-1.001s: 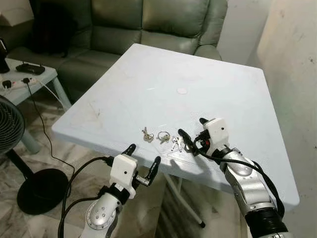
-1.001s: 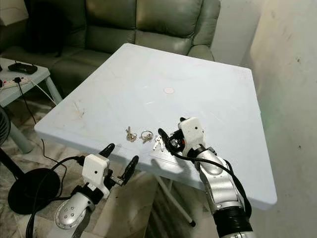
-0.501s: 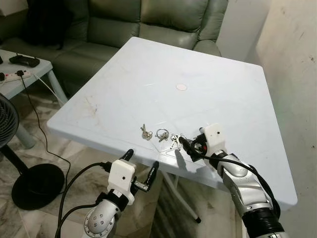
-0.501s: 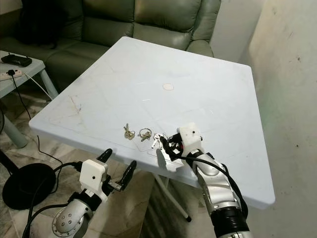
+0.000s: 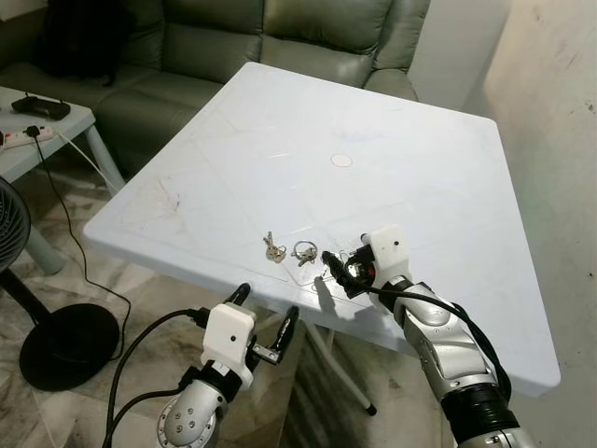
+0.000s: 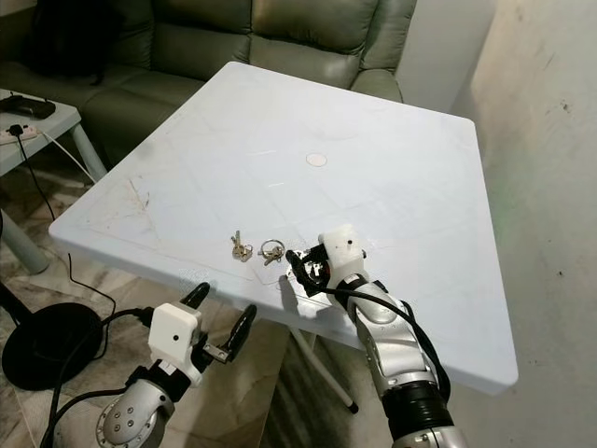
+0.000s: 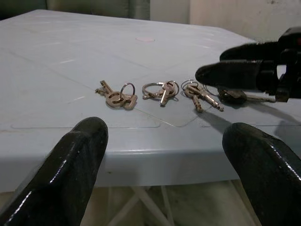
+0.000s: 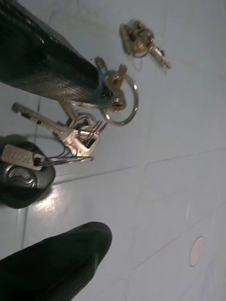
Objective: Hang keys on a hook
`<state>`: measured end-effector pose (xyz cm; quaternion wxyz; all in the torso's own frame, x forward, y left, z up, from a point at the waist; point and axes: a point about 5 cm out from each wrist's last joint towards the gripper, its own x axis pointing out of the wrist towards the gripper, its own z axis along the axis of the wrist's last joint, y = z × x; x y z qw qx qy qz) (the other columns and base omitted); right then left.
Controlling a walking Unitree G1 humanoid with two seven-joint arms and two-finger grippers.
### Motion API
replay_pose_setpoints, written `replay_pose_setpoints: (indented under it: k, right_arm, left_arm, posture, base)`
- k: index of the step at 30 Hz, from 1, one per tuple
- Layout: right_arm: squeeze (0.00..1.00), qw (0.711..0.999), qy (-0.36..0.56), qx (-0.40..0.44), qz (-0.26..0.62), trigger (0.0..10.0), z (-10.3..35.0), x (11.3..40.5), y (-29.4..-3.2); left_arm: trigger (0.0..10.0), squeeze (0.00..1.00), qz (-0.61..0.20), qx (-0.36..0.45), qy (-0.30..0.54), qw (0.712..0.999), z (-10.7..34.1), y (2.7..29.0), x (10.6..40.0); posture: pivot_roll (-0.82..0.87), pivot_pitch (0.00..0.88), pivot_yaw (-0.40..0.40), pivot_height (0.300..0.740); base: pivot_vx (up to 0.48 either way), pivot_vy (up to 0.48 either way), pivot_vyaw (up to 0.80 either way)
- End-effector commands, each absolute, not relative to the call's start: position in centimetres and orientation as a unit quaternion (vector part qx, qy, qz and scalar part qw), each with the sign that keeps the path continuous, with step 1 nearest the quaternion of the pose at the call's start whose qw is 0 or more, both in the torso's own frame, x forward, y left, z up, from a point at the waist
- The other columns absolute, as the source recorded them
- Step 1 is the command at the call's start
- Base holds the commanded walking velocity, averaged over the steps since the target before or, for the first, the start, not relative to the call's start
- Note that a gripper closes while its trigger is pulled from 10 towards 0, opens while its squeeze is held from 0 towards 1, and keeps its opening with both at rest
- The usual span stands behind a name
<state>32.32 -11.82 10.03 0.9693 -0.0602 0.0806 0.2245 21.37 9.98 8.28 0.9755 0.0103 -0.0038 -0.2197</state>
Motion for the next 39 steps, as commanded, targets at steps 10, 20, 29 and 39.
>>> replay_pose_setpoints:
  k: [10, 20, 29, 39]
  right_arm:
    - [0.00, 0.965, 0.081, -0.071, 0.239, 10.0, 9.9, 32.5, -11.7]
    - [0.00, 0.963, 0.085, -0.081, 0.242, 8.6, 9.6, 32.2, -12.1]
    - [0.00, 0.961, 0.096, -0.097, 0.241, 4.9, 9.0, 31.8, -13.2]
    - [0.00, 0.960, 0.101, -0.103, 0.240, 1.2, 8.7, 31.3, -13.8]
  left_arm:
    - [10.0, 0.00, -0.222, 0.015, -0.004, 0.975, 8.5, 9.7, 21.1]
    - [10.0, 0.00, -0.223, 0.015, -0.003, 0.975, 8.5, 9.7, 20.9]
    - [10.0, 0.00, -0.225, 0.016, -0.003, 0.974, 8.4, 9.7, 21.0]
    - [10.0, 0.00, -0.230, 0.017, -0.004, 0.973, 8.4, 9.5, 21.1]
  posture:
    - [0.03, 0.081, -0.107, 0.740]
    - [0.03, 0.075, -0.109, 0.740]
    - [0.02, 0.069, -0.106, 0.740]
    - [0.01, 0.069, -0.102, 0.740]
  base:
    - [0.000, 0.000, 0.00]
    - [0.000, 0.000, 0.00]
    - [0.000, 0.000, 0.00]
    - [0.000, 0.000, 0.00]
